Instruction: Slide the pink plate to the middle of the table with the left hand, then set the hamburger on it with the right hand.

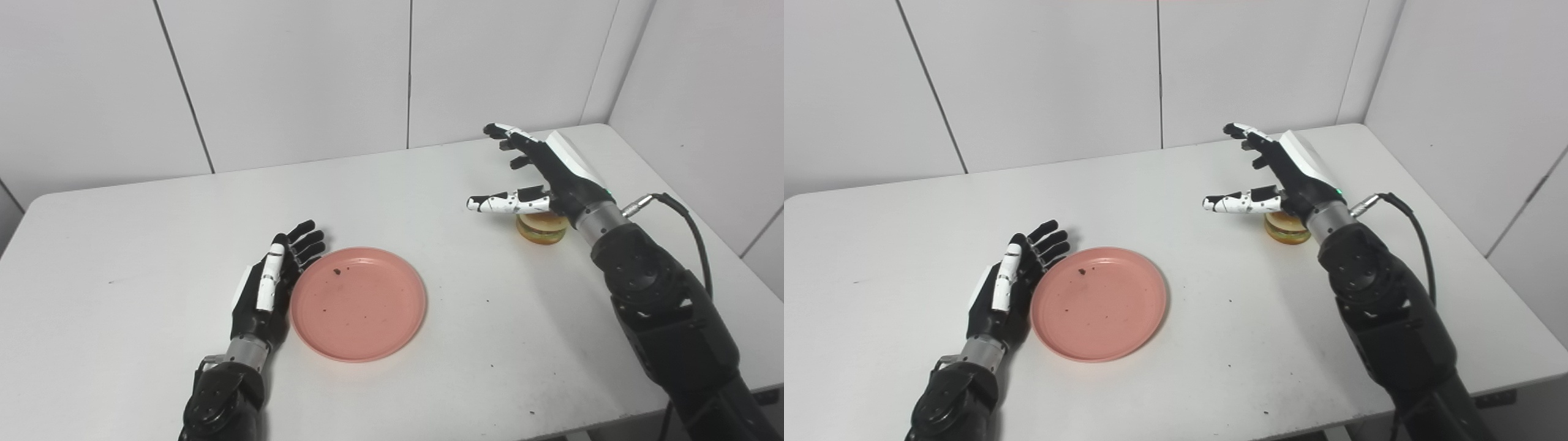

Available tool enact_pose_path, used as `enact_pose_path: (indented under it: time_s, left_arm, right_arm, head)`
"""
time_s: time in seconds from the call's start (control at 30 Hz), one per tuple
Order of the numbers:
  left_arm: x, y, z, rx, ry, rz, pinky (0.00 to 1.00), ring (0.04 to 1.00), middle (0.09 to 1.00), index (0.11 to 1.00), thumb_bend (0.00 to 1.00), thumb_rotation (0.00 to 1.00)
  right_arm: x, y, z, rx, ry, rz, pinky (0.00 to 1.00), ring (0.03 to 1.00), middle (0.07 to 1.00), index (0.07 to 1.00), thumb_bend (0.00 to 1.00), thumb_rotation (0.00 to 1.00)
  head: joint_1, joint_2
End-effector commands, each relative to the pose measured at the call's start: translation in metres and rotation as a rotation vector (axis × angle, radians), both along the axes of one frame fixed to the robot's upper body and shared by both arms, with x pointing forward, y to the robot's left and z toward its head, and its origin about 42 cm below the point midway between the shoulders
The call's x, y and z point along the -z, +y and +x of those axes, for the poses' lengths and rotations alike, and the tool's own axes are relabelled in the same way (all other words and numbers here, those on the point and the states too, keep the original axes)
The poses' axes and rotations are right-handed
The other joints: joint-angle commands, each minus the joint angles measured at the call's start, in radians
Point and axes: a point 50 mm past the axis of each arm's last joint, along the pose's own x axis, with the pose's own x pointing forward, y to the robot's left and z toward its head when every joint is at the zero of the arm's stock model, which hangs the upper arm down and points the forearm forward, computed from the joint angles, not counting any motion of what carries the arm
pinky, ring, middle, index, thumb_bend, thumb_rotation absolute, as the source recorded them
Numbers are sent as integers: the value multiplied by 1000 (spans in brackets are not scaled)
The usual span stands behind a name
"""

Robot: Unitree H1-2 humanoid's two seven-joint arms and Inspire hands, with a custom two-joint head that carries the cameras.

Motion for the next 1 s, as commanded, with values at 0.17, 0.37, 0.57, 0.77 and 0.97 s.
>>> enact_pose_path:
  time_s: [0.17, 0.37, 0.57, 0.77, 0.97]
  left_arm:
    - [7, 9, 0, -6, 48, 0, 827, 841, 819, 789, 384, 1000]
    - [8, 9, 0, -3, 44, 3, 842, 849, 826, 792, 390, 1000]
    - [7, 9, 0, -2, 49, -4, 855, 856, 829, 795, 390, 1000]
    - [7, 8, 1, -1, 42, -3, 840, 852, 830, 798, 375, 1000]
    - [6, 8, 0, -3, 47, 3, 843, 853, 830, 797, 383, 1000]
  right_arm:
    - [-38, -30, 15, 104, -59, -194, 781, 875, 892, 859, 776, 340]
    - [-39, -47, 21, 146, 6, -307, 789, 882, 896, 867, 835, 363]
    - [-31, -61, 23, 174, 56, -334, 797, 881, 894, 867, 883, 336]
    - [-22, -70, 29, 186, 93, -356, 781, 875, 900, 870, 909, 341]
    - [-10, -78, 34, 183, 131, -335, 786, 877, 888, 865, 925, 346]
  head:
    - [-9, 1]
    - [-10, 2]
    - [-10, 1]
    - [-12, 2]
    - [-10, 3]
